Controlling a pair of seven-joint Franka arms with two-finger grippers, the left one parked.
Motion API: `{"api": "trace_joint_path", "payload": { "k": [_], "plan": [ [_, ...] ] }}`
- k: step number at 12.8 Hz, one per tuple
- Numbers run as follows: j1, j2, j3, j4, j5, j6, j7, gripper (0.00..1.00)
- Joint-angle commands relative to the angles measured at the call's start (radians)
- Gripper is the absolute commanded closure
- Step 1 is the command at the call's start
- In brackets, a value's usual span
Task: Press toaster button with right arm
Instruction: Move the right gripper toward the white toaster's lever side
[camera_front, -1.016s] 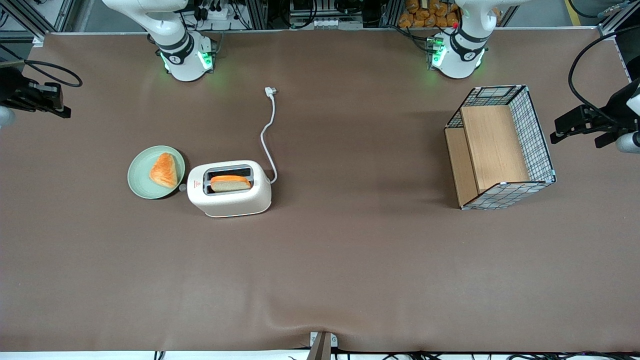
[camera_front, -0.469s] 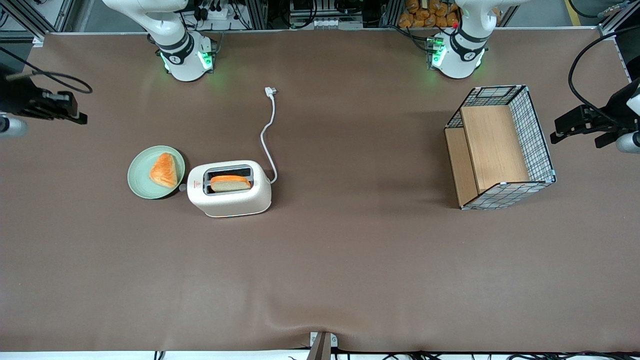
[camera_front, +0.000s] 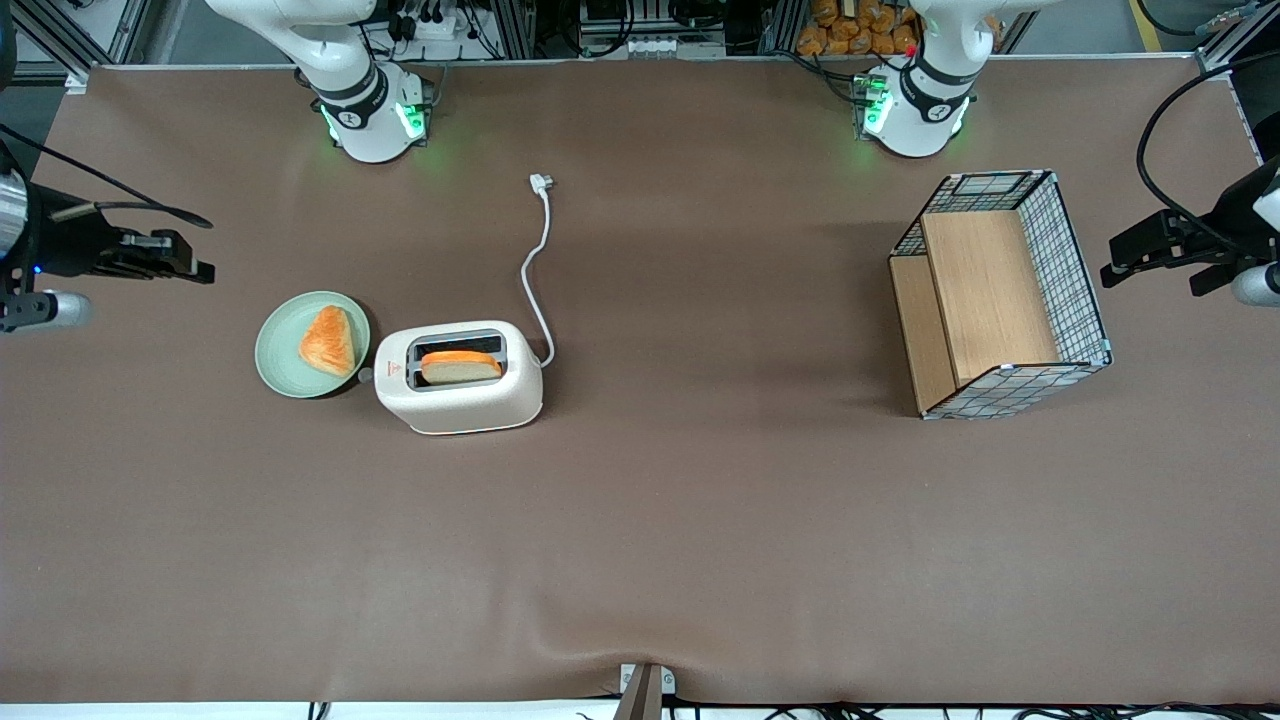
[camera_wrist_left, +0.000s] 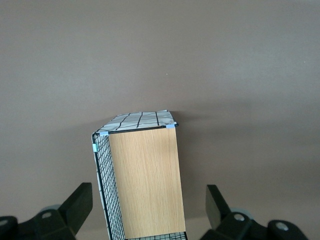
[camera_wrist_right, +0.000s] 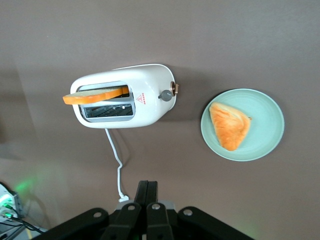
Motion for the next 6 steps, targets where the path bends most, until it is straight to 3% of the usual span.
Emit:
{"api": "trace_joint_path", "payload": {
  "k": [1,3,6],
  "plan": [
    [-0.034,0.022,0.008,-0.022,0.063,0.014,-0.006,1.00],
    [-0.051,0.051,0.008,-0.022,0.108,0.016,-0.029,1.00],
    [-0.046,0.077,0.008,-0.022,0.117,0.045,-0.035,1.00]
  ]
}}
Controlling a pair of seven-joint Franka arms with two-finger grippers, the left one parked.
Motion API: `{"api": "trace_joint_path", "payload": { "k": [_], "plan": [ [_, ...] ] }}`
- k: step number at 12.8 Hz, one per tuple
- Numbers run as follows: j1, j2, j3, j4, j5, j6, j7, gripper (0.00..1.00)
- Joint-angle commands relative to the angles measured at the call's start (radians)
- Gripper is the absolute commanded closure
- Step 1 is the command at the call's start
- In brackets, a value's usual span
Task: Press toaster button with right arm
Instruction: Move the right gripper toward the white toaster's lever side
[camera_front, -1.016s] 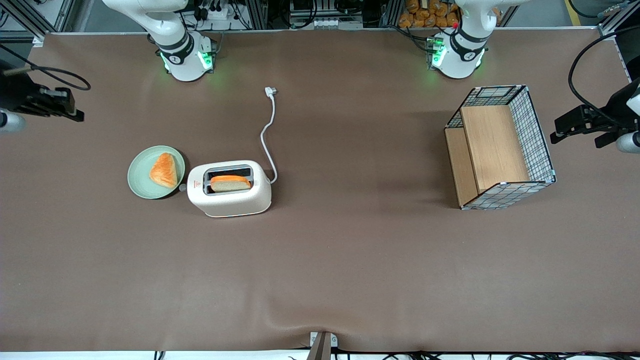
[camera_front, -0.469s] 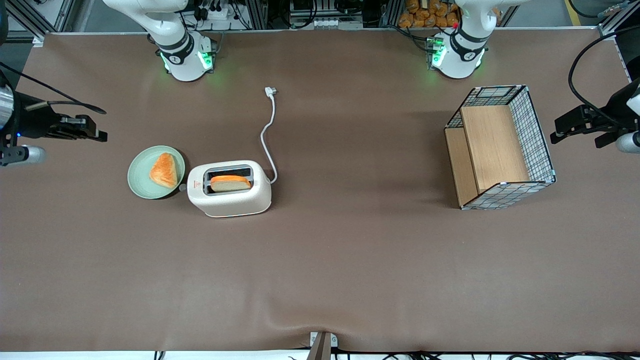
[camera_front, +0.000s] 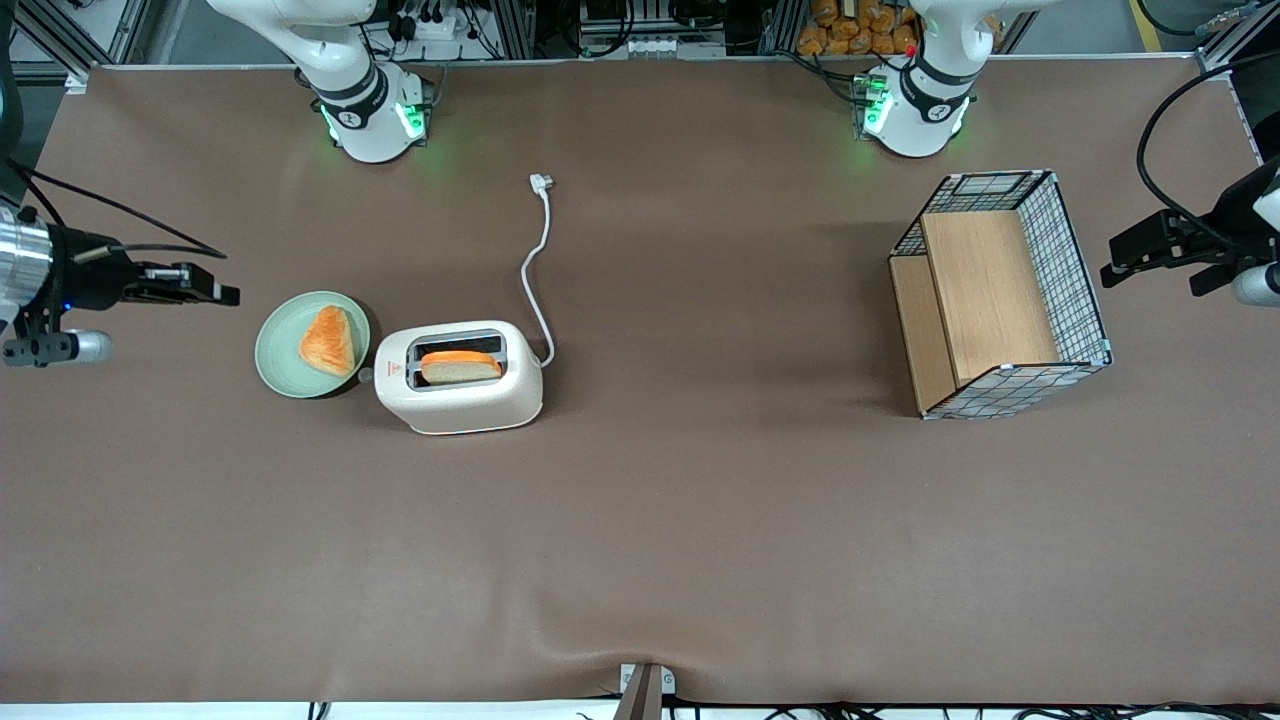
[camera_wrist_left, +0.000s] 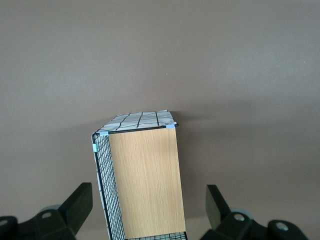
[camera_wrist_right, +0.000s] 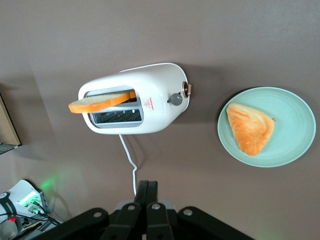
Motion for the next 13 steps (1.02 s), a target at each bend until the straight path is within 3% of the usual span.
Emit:
{"api": "trace_joint_path", "payload": {
  "k": [1,13],
  "plan": [
    [-0.010,0.021,0.010,-0.002,0.028,0.024,-0.017,1.00],
    [0.005,0.130,0.013,-0.004,0.092,0.087,-0.094,1.00]
  ]
}}
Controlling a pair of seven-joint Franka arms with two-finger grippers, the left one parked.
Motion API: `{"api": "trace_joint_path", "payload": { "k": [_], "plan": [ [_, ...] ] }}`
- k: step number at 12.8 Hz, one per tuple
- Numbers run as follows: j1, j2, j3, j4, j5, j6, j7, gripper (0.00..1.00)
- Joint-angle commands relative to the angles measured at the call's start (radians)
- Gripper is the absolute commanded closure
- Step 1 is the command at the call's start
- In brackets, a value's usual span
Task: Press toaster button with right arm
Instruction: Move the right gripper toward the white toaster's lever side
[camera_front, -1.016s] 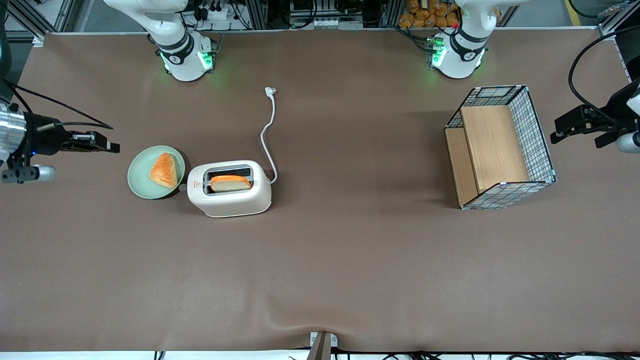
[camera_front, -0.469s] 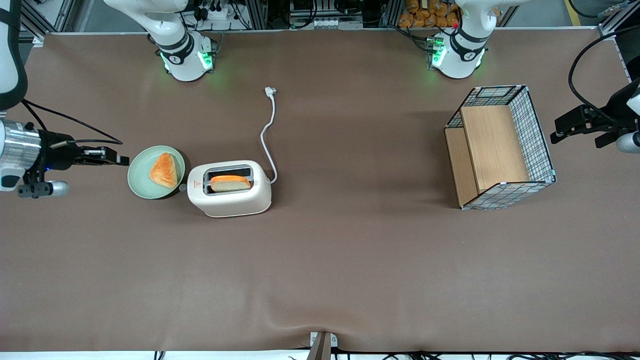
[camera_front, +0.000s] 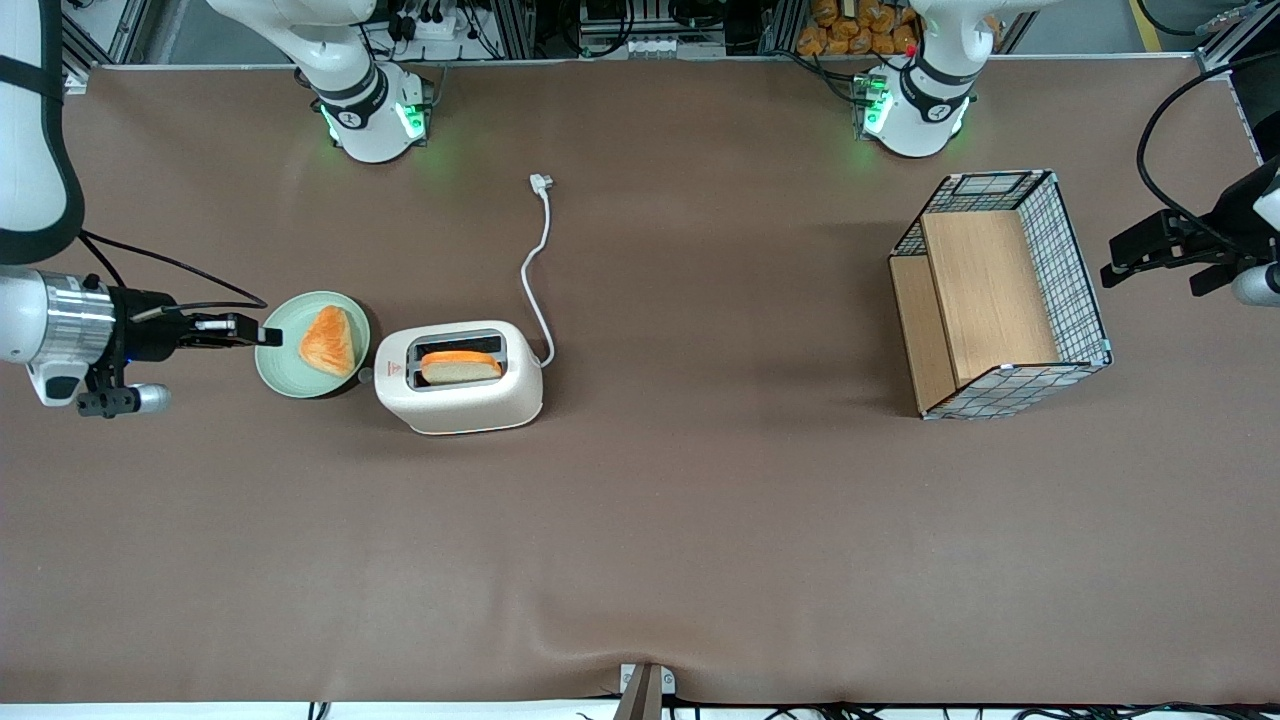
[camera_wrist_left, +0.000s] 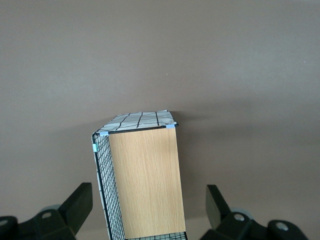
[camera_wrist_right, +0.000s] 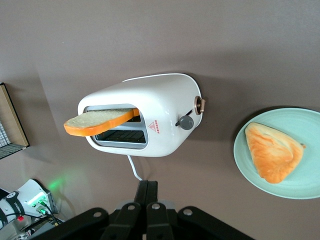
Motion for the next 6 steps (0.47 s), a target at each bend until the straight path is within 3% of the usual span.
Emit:
{"api": "trace_joint_path", "payload": {
  "k": [1,6],
  "plan": [
    [-0.001,0.020,-0.001,0.003,0.028,0.009,-0.030,1.00],
    [-0.010,0.049,-0.001,0.003,0.039,0.012,-0.093,1.00]
  ]
}}
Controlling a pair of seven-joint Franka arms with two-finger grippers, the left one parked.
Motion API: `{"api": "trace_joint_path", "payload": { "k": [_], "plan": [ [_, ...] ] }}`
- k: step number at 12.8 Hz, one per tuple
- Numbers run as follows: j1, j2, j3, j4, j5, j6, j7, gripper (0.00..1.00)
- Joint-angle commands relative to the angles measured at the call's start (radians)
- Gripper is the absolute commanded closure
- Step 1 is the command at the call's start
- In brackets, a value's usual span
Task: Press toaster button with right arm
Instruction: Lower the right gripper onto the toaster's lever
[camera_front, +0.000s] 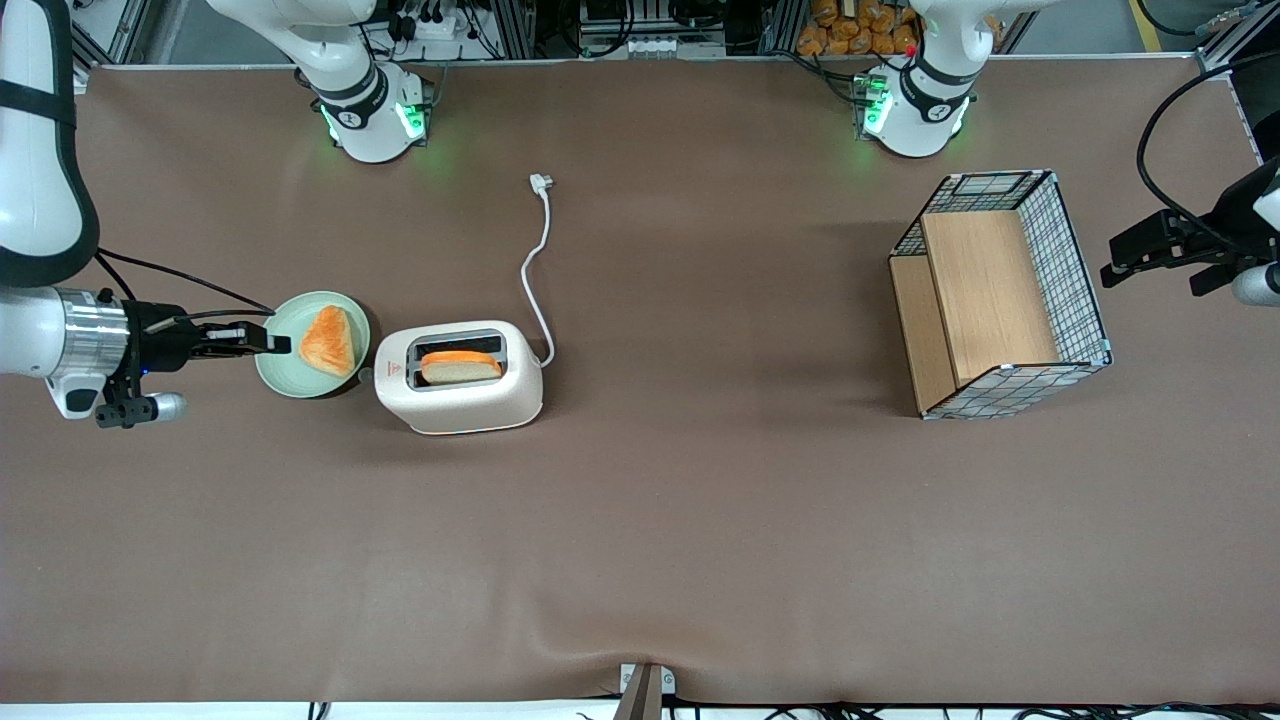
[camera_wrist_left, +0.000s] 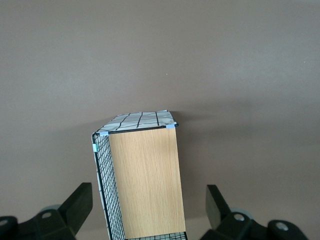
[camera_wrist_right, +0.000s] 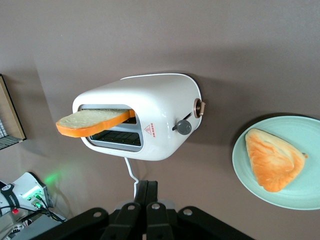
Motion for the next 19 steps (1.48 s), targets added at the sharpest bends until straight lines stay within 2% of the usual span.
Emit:
{"api": "trace_joint_path", "payload": {
  "k": [1,8,12,16,19],
  "plan": [
    [-0.008,0.022,0.001,0.003,0.035,0.007,-0.045,1.00],
    [-0.005,0.094,0.001,0.002,0.055,0.043,-0.100,1.00],
    [-0.006,0.114,0.001,-0.036,0.111,0.085,-0.121,1.00],
    [0.003,0.132,0.002,-0.060,0.126,0.132,-0.123,1.00],
    [-0.012,0.144,0.001,-0.099,0.218,0.133,-0.125,1.00]
  ]
}}
